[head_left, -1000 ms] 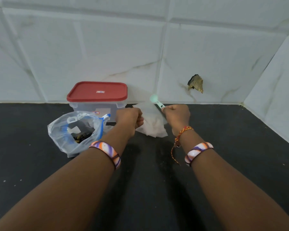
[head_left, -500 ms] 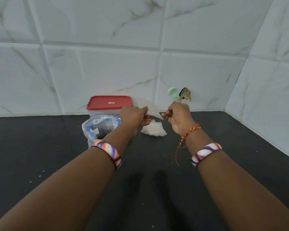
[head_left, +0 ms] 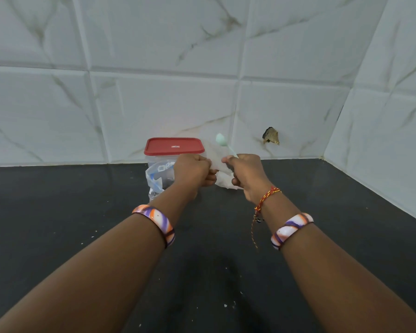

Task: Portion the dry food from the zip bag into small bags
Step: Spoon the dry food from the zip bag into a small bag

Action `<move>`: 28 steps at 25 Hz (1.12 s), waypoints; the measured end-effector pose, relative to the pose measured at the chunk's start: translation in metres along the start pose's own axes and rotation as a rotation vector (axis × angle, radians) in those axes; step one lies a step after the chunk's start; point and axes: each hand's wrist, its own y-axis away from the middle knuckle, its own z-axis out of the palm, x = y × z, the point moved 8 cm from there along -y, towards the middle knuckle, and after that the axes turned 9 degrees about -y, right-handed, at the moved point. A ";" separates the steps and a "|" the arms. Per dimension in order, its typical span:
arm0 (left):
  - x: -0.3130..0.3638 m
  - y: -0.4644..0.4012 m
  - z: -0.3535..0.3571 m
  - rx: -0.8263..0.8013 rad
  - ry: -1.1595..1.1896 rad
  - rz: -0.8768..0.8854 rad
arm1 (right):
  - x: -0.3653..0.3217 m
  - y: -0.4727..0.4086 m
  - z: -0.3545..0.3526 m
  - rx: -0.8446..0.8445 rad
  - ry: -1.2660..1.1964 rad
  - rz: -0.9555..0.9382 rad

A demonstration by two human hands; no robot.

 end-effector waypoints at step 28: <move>0.037 0.029 0.012 -0.124 -0.814 0.540 | -0.024 0.016 -0.012 0.011 -0.033 0.021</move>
